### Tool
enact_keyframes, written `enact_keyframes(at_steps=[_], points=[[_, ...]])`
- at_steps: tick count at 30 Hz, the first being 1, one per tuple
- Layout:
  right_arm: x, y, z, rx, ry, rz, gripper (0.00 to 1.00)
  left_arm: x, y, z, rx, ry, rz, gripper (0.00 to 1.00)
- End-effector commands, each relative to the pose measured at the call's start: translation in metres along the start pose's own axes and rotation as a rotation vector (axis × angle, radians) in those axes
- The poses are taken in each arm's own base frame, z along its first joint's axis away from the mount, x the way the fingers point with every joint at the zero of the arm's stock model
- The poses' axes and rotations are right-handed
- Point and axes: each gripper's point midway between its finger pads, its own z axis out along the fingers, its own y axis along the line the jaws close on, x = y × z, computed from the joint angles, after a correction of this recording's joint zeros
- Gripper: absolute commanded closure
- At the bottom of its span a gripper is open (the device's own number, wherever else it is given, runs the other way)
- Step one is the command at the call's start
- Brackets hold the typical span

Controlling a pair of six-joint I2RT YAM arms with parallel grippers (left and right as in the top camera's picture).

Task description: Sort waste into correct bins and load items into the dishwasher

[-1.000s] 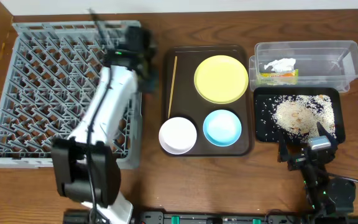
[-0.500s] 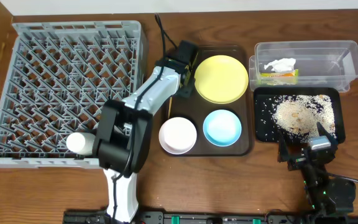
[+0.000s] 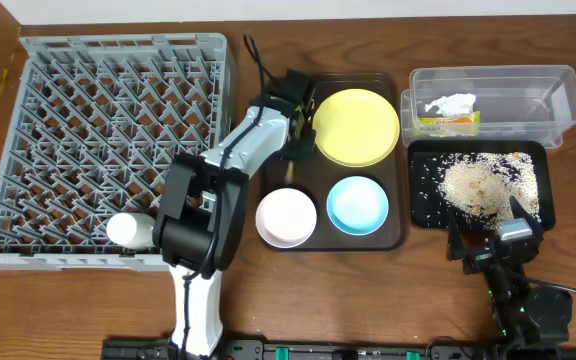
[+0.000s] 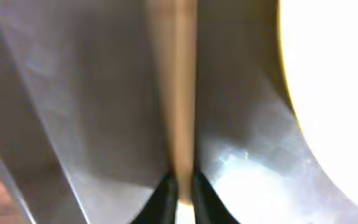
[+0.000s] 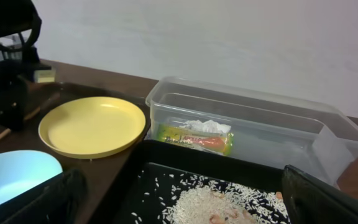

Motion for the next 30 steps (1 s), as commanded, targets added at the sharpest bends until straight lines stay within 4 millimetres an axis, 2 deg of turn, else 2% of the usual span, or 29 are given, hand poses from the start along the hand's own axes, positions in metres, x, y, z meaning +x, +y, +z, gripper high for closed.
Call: enact_keyframes(at_steps=[1, 4, 9, 11, 13, 15, 16, 17, 20, 28, 30], points=[[0.001, -0.004, 0.000, 0.017, 0.001, 0.012, 0.01, 0.011, 0.006, 0.002, 0.054, 0.064, -0.066, 0.92], [0.001, -0.004, 0.000, 0.017, 0.001, 0.012, 0.01, 0.005, 0.018, -0.021, 0.053, 0.047, -0.093, 0.92], [0.001, -0.004, 0.000, 0.017, 0.001, 0.012, 0.01, -0.011, 0.041, -0.085, 0.052, -0.073, -0.140, 0.92], [0.001, -0.004, 0.000, 0.017, 0.001, 0.012, 0.01, -0.012, 0.058, -0.118, 0.014, -0.132, -0.166, 0.92], [0.001, -0.004, 0.000, 0.017, 0.001, 0.012, 0.01, -0.011, 0.075, -0.142, -0.041, -0.179, -0.183, 0.92], [0.001, -0.004, 0.000, 0.017, 0.001, 0.012, 0.01, -0.008, 0.092, -0.162, -0.107, -0.211, -0.173, 0.92], [0.001, -0.004, 0.000, 0.017, 0.001, 0.012, 0.01, -0.002, 0.110, -0.177, -0.186, -0.221, -0.160, 0.92], [0.001, -0.004, 0.000, 0.017, 0.001, 0.012, 0.01, 0.002, 0.120, -0.181, -0.234, -0.215, -0.149, 0.92], [0.001, -0.004, 0.000, 0.017, 0.001, 0.012, 0.01, 0.017, 0.145, -0.181, -0.356, -0.161, -0.124, 0.92], [0.001, -0.004, 0.000, 0.017, 0.001, 0.012, 0.01, 0.044, 0.155, -0.121, -0.360, -0.003, -0.091, 0.91], [0.001, -0.004, 0.000, 0.017, 0.001, 0.012, 0.01, 0.045, 0.155, -0.117, -0.359, 0.010, -0.089, 0.78]])
